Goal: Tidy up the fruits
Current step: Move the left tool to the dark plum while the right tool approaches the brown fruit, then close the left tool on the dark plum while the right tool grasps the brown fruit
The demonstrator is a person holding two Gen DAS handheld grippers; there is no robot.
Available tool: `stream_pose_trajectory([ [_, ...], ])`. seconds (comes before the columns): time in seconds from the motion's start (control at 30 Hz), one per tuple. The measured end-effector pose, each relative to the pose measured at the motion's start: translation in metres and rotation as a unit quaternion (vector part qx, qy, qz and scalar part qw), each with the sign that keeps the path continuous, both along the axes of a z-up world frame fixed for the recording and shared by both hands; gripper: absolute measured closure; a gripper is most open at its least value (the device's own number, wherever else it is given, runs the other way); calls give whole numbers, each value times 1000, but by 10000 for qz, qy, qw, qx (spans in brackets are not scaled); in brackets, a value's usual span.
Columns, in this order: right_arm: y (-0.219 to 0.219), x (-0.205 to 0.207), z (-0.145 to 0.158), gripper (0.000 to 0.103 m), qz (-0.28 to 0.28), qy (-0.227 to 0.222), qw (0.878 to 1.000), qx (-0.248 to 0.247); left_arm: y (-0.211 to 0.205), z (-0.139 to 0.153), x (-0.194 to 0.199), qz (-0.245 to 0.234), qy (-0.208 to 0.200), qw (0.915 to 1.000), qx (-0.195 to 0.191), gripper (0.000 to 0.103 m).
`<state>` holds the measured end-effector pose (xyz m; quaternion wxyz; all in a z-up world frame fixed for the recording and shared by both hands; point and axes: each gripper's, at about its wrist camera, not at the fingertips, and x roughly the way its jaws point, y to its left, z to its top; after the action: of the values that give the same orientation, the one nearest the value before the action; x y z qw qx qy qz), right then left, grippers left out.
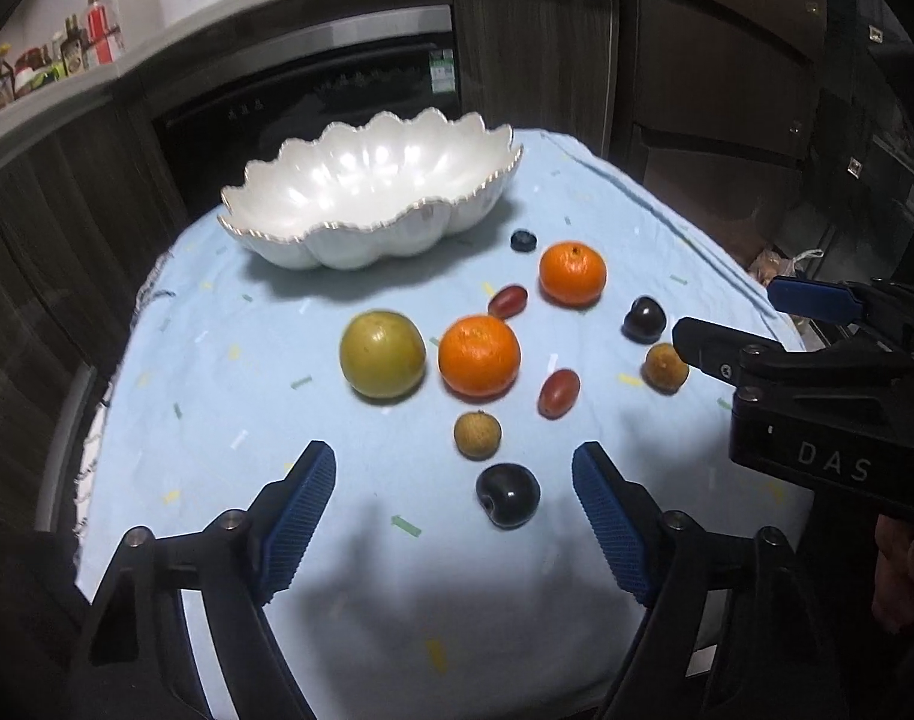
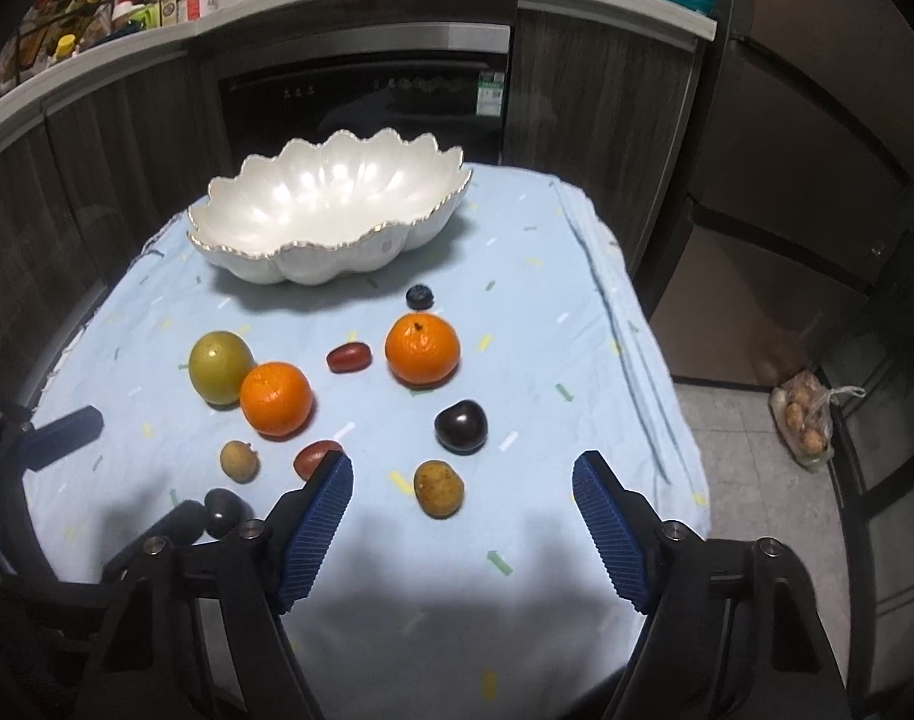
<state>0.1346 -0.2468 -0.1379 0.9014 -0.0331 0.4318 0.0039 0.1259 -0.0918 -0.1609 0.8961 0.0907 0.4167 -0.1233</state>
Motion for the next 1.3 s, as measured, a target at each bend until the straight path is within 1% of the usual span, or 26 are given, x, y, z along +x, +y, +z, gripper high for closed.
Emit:
stream_pose_trajectory([
  [0.03, 1, 2, -3, 29, 1, 37, 10000, 4, 0, -2, 1, 3, 40, 10000, -18, 23],
  [0.07, 1, 4, -6, 29, 3, 82, 10000, 19, 0, -6, 3, 8, 90, 9999, -43, 26],
  [0.1, 1, 5, -8, 30, 0, 115, 9999, 31, 0, -8, 4, 7, 137, 9999, -61, 31],
  [0.17, 1, 9, -13, 31, -17, 188, 9998, 50, 1, -15, 7, 19, 238, 9997, -80, 37],
  [0.3, 3, 15, -22, 36, -20, 332, 9994, 104, 1, -26, 12, 13, 447, 9989, -148, 41],
  [0.43, 2, 21, -30, 40, -30, 460, 9988, 170, -2, -31, 12, -108, 500, 9984, -246, 41],
  [0.57, 3, 25, -37, 44, -44, 536, 9984, 185, -7, -37, 12, -226, 630, 9974, -282, 50],
  [0.63, 4, 26, -40, 49, -26, 581, 9982, 177, -8, -40, 13, -248, 692, 9969, -290, 53],
  [0.67, 5, 27, -41, 50, -17, 601, 9980, 171, -9, -41, 14, -250, 715, 9967, -292, 56],
  [0.77, 6, 28, -44, 57, 4, 680, 9976, 161, -9, -41, 14, -260, 702, 9967, -311, 57],
  [0.83, 6, 29, -46, 64, 20, 735, 9971, 189, -10, -41, 13, -289, 692, 9967, -324, 60],
  [0.93, 5, 30, -47, 73, 14, 744, 9970, 221, -11, -41, 12, -361, 681, 9963, -367, 68],
  [1.0, 5, 29, -45, 76, 35, 713, 9970, 283, -12, -40, 12, -414, 674, 9961, -380, 75],
  [1.17, 7, 28, -44, 76, 94, 696, 9971, 290, -11, -39, 12, -420, 688, 9960, -398, 75],
  [1.3, 6, 27, -41, 76, 103, 632, 9974, 322, -9, -36, 12, -381, 622, 9966, -374, 75],
])
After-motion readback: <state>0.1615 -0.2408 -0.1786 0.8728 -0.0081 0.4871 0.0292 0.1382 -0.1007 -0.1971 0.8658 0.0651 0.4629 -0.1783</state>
